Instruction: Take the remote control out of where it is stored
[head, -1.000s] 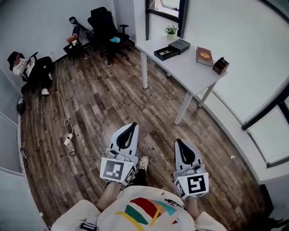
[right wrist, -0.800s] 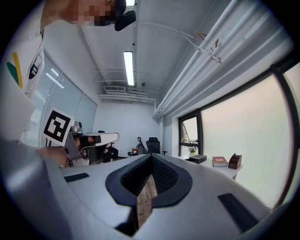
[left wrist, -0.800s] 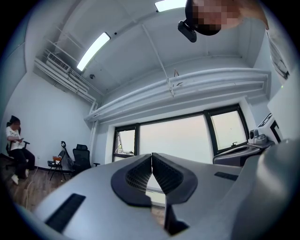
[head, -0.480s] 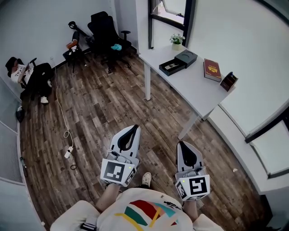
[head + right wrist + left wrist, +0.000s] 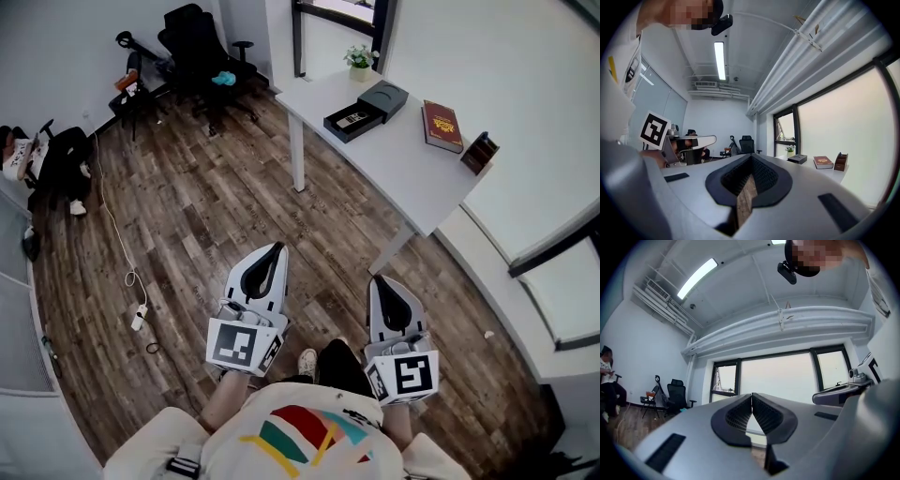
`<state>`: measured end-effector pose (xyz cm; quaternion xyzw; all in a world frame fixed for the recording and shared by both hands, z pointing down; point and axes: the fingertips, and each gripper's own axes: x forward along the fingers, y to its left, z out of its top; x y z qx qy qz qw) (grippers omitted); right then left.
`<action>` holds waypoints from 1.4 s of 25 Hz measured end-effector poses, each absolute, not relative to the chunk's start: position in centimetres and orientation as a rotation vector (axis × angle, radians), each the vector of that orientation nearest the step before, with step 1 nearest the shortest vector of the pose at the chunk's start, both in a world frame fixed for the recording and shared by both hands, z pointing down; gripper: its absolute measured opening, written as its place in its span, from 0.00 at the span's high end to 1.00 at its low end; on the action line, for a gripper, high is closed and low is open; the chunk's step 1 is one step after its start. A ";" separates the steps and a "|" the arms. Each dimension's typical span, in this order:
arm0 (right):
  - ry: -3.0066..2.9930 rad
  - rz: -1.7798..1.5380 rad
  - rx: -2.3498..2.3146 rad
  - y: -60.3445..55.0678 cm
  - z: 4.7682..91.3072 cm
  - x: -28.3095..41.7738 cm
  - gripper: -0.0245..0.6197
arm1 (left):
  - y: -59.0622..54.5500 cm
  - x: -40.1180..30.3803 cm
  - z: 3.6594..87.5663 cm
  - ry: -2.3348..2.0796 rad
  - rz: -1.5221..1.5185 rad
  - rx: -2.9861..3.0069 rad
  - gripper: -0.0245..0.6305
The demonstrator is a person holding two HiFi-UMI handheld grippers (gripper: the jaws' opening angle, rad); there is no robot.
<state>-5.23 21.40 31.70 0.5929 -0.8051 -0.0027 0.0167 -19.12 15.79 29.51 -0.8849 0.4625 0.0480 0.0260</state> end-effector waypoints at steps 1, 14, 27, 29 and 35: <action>-2.495 0.000 1.850 20.7 31.8 -5.0 0.97 | 15.2 -18.8 29.7 1.427 0.141 -2.744 0.95; -2.532 -0.041 1.831 8.2 31.9 -1.4 0.97 | 3.7 -14.6 30.1 1.443 0.098 -2.702 0.95; -2.529 -0.002 1.820 -5.4 31.9 4.8 0.97 | -10.1 -8.7 28.8 1.462 0.130 -2.692 0.95; -2.530 0.012 1.813 -7.2 32.3 5.6 0.97 | -11.9 -8.0 28.9 1.471 0.123 -2.690 0.95; -2.538 0.043 1.799 -11.2 32.9 7.5 0.97 | -15.9 -6.3 29.4 1.495 0.100 -2.688 0.95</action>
